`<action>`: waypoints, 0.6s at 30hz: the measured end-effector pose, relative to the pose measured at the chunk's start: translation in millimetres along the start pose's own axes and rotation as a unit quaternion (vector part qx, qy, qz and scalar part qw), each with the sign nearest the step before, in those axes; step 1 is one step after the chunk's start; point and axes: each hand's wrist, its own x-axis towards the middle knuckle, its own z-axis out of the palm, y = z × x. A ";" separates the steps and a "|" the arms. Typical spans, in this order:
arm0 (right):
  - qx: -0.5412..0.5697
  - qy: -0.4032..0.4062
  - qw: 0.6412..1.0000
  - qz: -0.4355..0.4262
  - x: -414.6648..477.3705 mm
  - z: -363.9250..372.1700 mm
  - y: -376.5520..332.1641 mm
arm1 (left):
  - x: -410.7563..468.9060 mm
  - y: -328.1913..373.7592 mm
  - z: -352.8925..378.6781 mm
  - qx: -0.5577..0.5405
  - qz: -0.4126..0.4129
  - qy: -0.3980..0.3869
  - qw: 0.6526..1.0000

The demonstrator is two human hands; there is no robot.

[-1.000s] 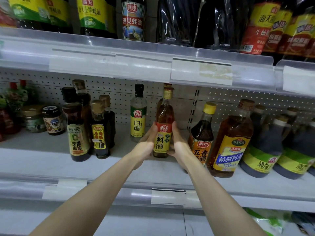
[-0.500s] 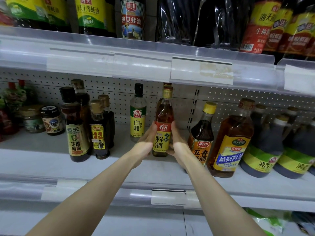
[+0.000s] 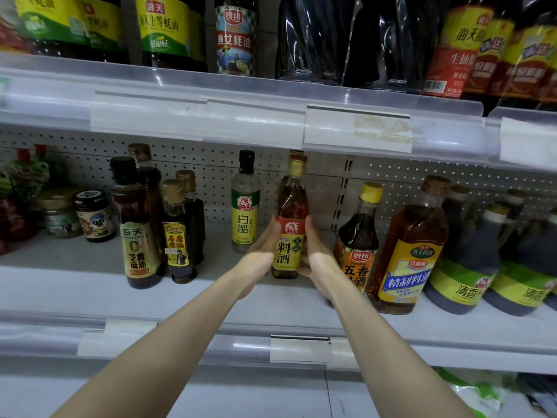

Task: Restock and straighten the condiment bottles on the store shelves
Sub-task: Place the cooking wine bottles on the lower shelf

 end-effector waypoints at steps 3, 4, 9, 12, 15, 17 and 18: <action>-0.002 0.003 1.000 -0.005 -4.9 1.7 -1.9 | -0.3 -0.2 -0.6 -0.003 -0.007 0.003 1.000; -0.009 0.003 1.000 -0.015 -7.4 3.5 -2.8 | -0.2 0.1 -0.8 -0.006 -0.006 0.002 1.000; -0.027 0.002 0.997 -0.075 -11.4 7.9 -0.9 | -4.0 5.3 -1.3 -0.003 0.005 0.009 1.000; -0.017 0.000 0.995 -0.103 -25.5 3.4 -4.3 | -12.6 7.6 -5.3 0.003 0.008 0.020 1.000; -0.018 -0.010 0.993 -0.117 -43.0 -1.0 -7.7 | -25.8 12.0 -9.3 0.023 0.002 0.027 0.999; -0.030 -0.012 0.993 -0.116 -60.4 -5.9 -10.6 | -44.2 19.6 -9.8 0.033 0.010 0.029 0.999; -0.035 -0.014 0.992 -0.118 -67.9 -8.7 -12.2 | -52.4 23.0 -10.5 0.033 0.019 0.033 0.999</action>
